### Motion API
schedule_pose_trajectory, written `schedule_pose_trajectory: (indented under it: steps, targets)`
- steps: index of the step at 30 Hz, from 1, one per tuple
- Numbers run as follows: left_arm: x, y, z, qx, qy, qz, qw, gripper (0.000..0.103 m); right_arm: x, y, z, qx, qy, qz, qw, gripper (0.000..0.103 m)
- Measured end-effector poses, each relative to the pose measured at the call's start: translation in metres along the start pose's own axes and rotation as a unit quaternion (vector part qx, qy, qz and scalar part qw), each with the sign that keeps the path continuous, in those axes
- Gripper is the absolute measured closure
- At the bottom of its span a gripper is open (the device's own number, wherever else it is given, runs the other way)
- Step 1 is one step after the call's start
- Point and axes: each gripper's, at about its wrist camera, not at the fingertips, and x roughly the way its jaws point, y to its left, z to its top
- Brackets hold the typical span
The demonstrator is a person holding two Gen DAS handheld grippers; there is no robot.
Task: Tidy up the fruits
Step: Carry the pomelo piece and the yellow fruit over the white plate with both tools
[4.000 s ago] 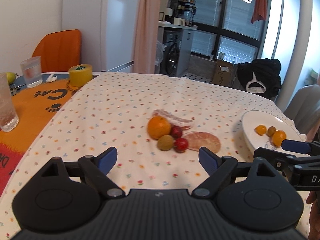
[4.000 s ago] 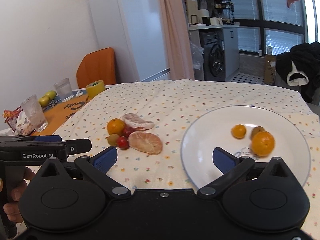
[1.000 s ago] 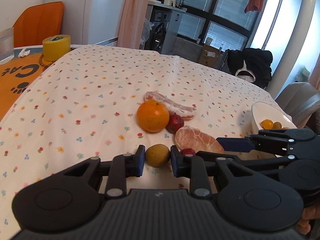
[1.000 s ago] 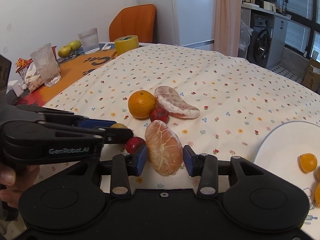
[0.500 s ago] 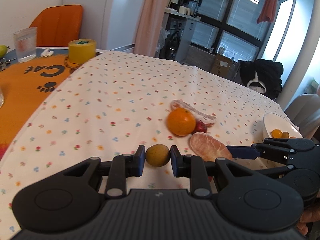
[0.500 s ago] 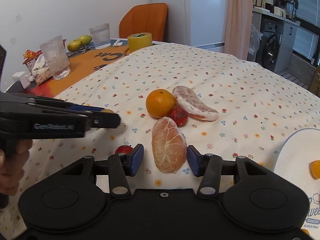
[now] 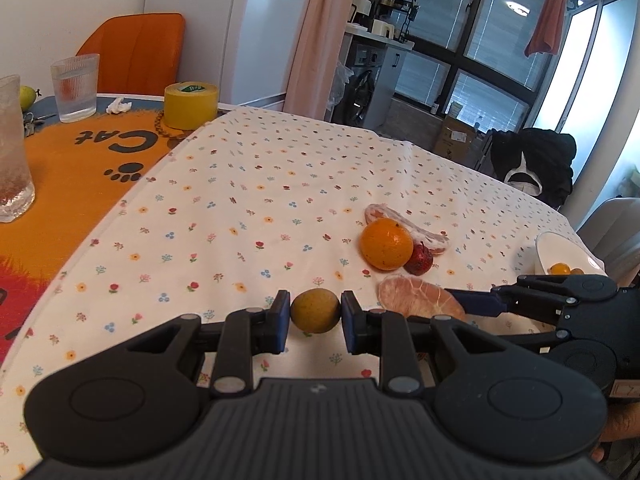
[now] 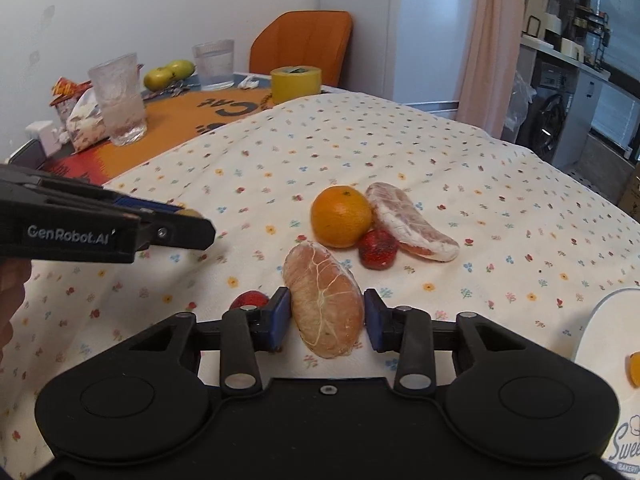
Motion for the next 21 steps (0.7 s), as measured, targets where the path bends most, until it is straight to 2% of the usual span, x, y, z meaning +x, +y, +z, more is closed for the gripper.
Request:
schedule_pose_trajectory:
  steps: [5, 21]
  targets:
    - [-0.007, -0.005, -0.001, 0.003, -0.006, -0.003, 1.0, 0.078, -0.008, 0.001, -0.003, 0.015, -0.002, 0.0, 1.0, 0.068]
    - [-0.04, -0.037, -0.002, 0.027, -0.035, -0.016, 0.9989, 0.078, -0.065, -0.015, -0.012, 0.054, -0.05, -0.033, 0.997, 0.068]
